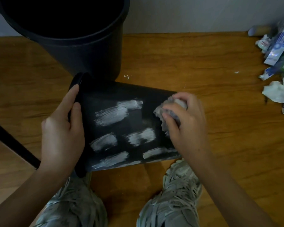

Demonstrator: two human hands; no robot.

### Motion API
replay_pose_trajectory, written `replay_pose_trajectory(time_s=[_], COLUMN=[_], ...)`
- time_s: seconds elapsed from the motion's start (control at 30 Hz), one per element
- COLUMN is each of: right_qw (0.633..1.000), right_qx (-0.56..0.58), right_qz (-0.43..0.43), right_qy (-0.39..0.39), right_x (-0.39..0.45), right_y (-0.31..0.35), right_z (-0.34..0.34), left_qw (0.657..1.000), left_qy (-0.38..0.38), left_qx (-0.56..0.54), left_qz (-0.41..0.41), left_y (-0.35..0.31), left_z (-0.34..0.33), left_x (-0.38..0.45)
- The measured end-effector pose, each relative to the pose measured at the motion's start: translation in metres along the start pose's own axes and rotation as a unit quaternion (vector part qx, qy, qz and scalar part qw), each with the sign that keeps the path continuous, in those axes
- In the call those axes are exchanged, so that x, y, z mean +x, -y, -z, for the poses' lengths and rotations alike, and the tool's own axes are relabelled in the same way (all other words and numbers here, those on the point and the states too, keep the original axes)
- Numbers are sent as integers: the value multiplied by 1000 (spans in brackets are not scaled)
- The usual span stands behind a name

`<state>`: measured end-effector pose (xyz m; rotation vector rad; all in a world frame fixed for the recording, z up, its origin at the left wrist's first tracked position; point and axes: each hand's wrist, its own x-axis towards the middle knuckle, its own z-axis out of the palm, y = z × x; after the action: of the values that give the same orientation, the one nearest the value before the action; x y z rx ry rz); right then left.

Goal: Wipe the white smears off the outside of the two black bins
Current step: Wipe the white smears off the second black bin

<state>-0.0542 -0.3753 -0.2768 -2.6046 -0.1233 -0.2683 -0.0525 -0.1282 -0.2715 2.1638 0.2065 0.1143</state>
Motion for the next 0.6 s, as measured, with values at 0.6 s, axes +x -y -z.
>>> replay_pose_trajectory(time_s=[0.6], right_qw=[999], right_qx=[7], right_qz=[-31], right_qy=[-6], right_x=[10], right_y=[-16], right_z=[6], left_qw=[1000], left_qy=[3], left_qx=[2], left_qz=[-8], left_y=[1], left_z=[1], left_x=[-5])
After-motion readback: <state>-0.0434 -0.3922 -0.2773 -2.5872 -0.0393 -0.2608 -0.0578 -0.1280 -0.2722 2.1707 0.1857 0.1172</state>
